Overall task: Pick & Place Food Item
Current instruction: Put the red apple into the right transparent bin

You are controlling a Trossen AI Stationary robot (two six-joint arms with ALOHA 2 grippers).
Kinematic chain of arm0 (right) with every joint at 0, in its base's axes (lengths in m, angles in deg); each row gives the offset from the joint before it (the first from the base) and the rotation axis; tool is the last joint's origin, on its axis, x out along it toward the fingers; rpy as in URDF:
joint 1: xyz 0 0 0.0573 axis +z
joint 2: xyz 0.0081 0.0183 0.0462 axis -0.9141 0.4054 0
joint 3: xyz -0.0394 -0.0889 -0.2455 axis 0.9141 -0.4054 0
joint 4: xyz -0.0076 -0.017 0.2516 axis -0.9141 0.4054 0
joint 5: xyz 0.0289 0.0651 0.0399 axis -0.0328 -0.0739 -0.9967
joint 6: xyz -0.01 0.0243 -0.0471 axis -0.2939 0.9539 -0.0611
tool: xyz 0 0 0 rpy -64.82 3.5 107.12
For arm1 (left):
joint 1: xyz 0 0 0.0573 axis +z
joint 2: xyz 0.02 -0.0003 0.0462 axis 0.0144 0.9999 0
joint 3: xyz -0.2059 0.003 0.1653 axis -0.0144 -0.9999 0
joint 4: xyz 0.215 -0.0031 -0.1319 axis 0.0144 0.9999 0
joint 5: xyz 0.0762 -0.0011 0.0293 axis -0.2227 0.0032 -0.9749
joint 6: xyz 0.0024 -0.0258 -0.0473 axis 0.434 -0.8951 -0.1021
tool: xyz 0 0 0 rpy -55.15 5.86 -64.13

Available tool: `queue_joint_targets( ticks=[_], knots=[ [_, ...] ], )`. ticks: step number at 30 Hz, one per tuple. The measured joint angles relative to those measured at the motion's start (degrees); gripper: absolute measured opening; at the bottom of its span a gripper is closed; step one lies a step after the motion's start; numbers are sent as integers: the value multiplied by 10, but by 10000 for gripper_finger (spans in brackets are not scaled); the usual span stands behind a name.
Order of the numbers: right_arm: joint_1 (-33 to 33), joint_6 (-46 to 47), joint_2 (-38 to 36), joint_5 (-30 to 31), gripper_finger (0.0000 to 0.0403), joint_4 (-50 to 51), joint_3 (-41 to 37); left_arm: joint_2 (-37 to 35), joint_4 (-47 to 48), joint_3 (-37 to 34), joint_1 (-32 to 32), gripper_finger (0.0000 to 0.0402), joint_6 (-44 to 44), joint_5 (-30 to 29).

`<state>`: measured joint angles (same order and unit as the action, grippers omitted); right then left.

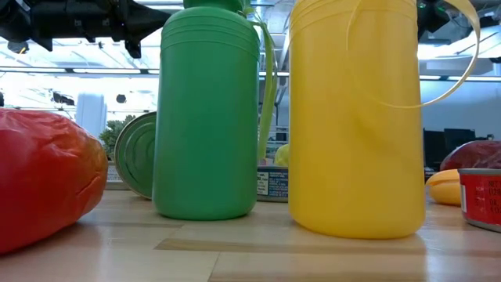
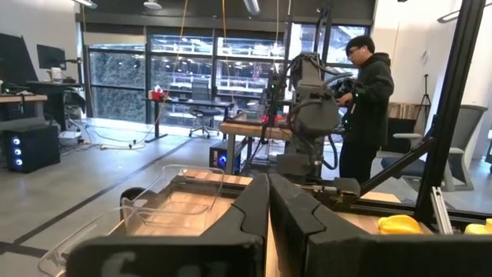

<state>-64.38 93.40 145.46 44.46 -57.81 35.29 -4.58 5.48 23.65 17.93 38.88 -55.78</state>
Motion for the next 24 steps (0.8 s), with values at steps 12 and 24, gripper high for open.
queue_joint_targets(
  ticks=[12,24],
  knots=[
    [5,2,6,20,277,9,-1,0,4,0,0,1,0,0],
    [9,28,6,26,277,9,-1,0,4,0,0,1,0,0]
  ],
)
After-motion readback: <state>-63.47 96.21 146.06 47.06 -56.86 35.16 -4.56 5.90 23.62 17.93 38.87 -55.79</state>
